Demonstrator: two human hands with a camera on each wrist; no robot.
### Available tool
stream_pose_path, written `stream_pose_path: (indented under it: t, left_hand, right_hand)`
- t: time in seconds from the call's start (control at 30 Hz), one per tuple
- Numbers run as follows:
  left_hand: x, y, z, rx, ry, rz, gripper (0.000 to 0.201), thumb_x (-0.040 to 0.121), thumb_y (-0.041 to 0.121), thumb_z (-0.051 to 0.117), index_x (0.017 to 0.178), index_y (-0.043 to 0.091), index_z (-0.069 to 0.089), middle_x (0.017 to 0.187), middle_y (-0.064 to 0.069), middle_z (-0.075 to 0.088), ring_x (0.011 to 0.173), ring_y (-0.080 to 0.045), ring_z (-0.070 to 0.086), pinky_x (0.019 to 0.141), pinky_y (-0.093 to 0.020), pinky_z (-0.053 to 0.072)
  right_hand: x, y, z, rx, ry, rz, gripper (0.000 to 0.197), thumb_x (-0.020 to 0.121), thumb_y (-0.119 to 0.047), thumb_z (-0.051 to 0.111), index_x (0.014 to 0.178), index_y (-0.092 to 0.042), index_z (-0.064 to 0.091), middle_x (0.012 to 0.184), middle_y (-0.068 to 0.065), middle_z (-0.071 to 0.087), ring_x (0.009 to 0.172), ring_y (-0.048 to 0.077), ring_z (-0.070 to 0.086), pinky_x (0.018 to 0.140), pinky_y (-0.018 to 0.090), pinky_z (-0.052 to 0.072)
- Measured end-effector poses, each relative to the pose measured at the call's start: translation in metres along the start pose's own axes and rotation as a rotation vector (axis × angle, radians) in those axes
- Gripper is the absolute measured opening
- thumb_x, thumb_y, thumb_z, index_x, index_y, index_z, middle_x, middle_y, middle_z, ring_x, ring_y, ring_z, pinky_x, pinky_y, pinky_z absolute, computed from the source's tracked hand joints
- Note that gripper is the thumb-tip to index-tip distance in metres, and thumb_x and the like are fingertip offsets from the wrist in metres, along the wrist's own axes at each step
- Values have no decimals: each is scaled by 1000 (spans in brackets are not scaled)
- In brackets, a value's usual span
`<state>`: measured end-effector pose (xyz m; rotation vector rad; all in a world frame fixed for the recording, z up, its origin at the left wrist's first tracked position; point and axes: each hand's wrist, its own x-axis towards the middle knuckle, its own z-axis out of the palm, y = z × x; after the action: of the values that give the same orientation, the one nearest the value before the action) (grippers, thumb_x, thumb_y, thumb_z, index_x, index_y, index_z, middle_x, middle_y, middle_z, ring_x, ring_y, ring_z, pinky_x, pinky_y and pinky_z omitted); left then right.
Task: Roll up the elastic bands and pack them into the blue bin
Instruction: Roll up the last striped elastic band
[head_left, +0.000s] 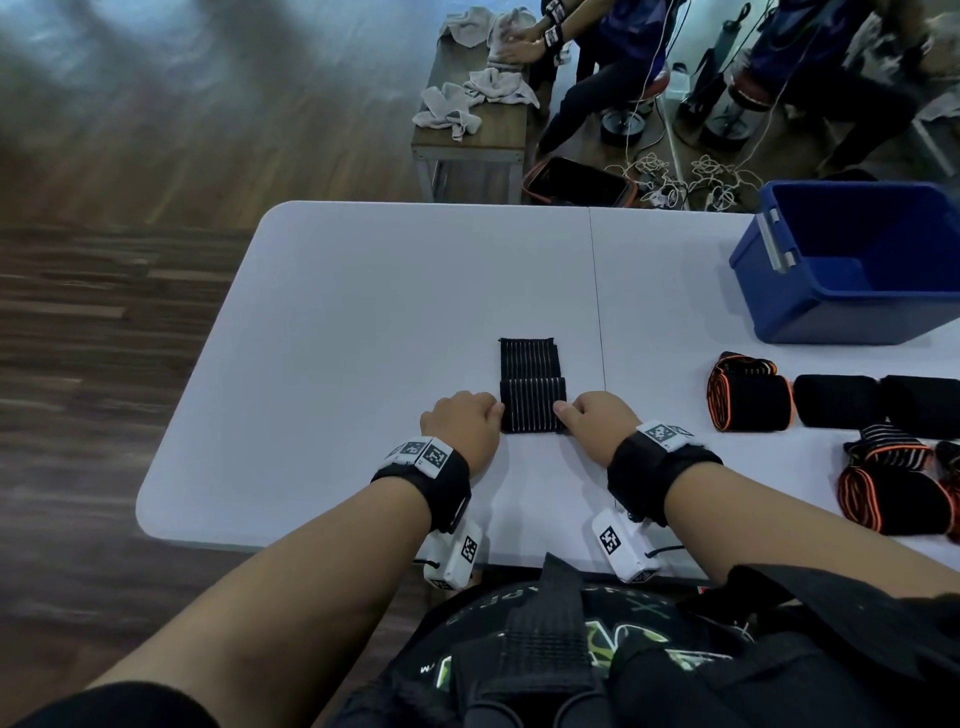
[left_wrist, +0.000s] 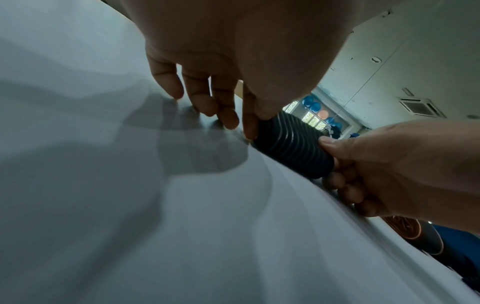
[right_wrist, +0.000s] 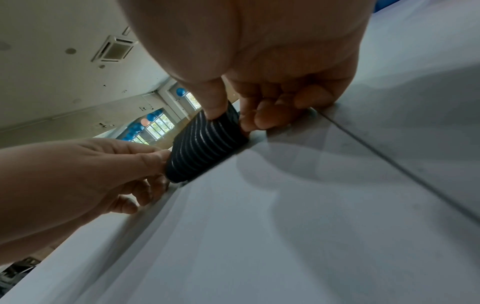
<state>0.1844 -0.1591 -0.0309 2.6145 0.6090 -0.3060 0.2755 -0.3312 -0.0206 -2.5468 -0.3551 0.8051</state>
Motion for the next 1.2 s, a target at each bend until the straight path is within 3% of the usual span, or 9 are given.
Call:
stream_pose_path:
  t: [0.13,0.23,0.47,0.67,0.77,0.87,0.97,1.07,1.2]
  left_hand:
    - [-1,-1,-3,-83,102,26,21,98,30,53,117,21,53,118,-3,53,107,-26,53,90,-42,44]
    - [-2,-5,-3,38,113,169,49,90,22,61,135,26,43,130,-3,46,114,-26,48,96,-40,44]
    - [4,-5,-5,251,119,285,51,89,33,62,137,27,48,129,-1,47,113,-26,47,90,-40,41]
    - [12,-7,-10,163,63,275,45,96,44,55,139,34,49,125,0,49,116,-25,45,97,-41,39]
    - [17,-8,-14,120,13,256,40,100,45,48,139,35,48,123,-1,51,117,-25,45,99,-43,39]
    - [23,-6,-16,63,-17,219,36,102,44,45,136,35,52,119,-2,54,116,-26,46,98,-44,40]
    - [26,-2,-17,-18,-46,163,32,104,42,39,125,27,58,116,-5,56,113,-29,48,96,-46,44]
    - [29,2,-19,-61,-72,151,32,105,41,36,105,19,59,108,-7,56,108,-31,49,93,-49,45]
    - [37,2,-20,-162,-79,123,36,105,39,37,94,16,62,99,-9,59,102,-32,54,91,-46,46]
  right_hand:
    - [-3,-5,0,-41,28,43,45,101,-41,46,69,-11,47,66,6,51,61,24,50,56,32,40]
    - [-9,-6,2,-45,118,-37,27,99,-37,51,106,-12,45,91,3,57,82,28,60,74,39,51]
    - [-2,-2,2,-151,193,-216,45,98,-31,53,137,-16,39,121,8,58,103,30,60,88,46,51]
    - [7,-9,-6,-308,110,-175,39,100,-50,40,115,-19,60,106,5,58,99,27,59,85,42,52]
    - [10,-8,-11,-264,24,-193,51,82,-66,60,110,-23,59,99,-1,50,92,21,54,83,38,51]
    - [16,-5,-17,-207,3,-210,49,79,-51,72,117,-22,62,99,0,52,91,20,55,77,31,46]
    - [19,-7,-22,-8,44,-164,26,85,-41,72,93,-16,70,85,3,67,81,24,63,65,29,48]
    - [24,-6,-20,105,77,-83,33,87,-44,70,84,-10,70,81,8,71,79,26,68,75,38,55]
    - [27,-11,-19,102,116,-10,42,86,-53,66,81,-11,65,79,5,67,75,23,64,67,34,50]
